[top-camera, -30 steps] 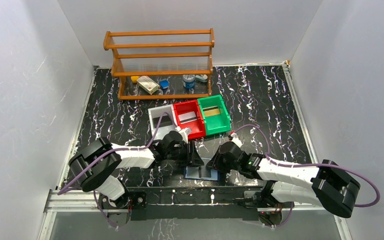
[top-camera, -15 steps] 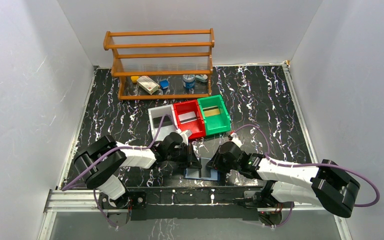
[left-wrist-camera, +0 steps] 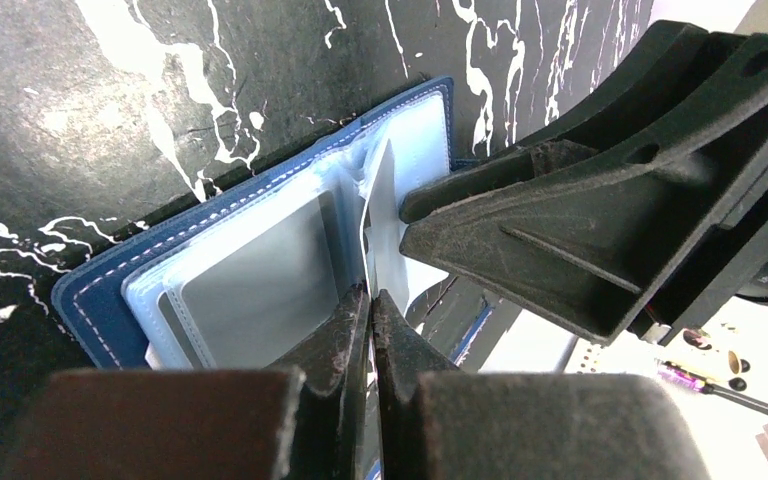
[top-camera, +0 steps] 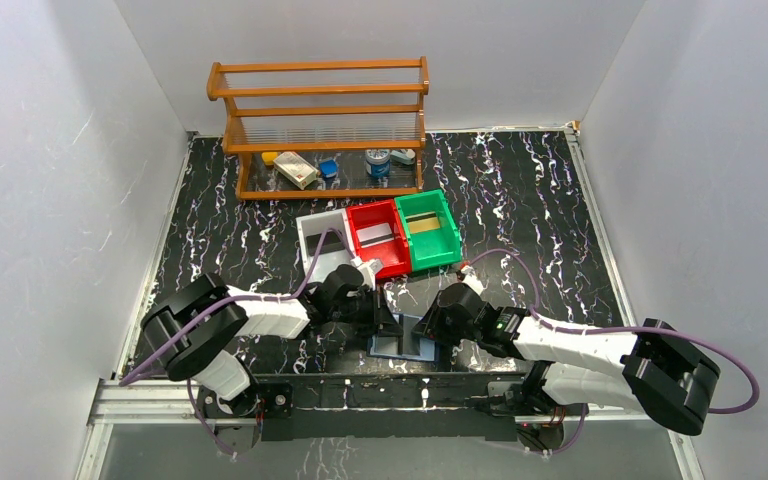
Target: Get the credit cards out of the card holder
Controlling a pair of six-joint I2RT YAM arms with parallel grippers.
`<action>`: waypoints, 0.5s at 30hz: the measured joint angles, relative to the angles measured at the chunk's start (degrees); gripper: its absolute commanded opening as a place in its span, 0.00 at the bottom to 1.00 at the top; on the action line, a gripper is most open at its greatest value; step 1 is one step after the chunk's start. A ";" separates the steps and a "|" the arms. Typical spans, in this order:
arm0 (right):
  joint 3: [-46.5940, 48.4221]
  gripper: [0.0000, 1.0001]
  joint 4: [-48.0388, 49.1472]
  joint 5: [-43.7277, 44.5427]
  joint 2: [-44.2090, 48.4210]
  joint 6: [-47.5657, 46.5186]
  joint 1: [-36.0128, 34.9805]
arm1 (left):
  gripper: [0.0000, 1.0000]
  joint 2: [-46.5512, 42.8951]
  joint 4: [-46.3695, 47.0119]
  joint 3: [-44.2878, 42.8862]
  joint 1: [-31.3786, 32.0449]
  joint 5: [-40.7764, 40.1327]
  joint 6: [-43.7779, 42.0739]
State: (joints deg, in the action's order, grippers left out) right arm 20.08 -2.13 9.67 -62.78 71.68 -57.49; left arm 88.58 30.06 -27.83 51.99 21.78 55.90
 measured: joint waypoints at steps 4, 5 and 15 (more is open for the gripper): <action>0.00 0.37 0.00 0.02 -0.04 0.04 0.00 | 0.00 -2.01 -1.95 0.00 0.00 -0.35 -1.25; 0.00 0.37 0.00 0.02 -0.07 0.07 0.00 | 0.00 -2.49 -2.43 0.00 0.00 -0.42 -1.66; 0.57 0.39 -1.73 0.02 0.87 -1.27 0.00 | 0.00 -3.50 -5.29 -0.87 -0.07 -0.48 -3.87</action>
State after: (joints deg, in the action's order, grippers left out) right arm 20.64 -3.86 9.69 -61.91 70.41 -57.49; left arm 85.08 24.77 -28.71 51.92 21.30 52.03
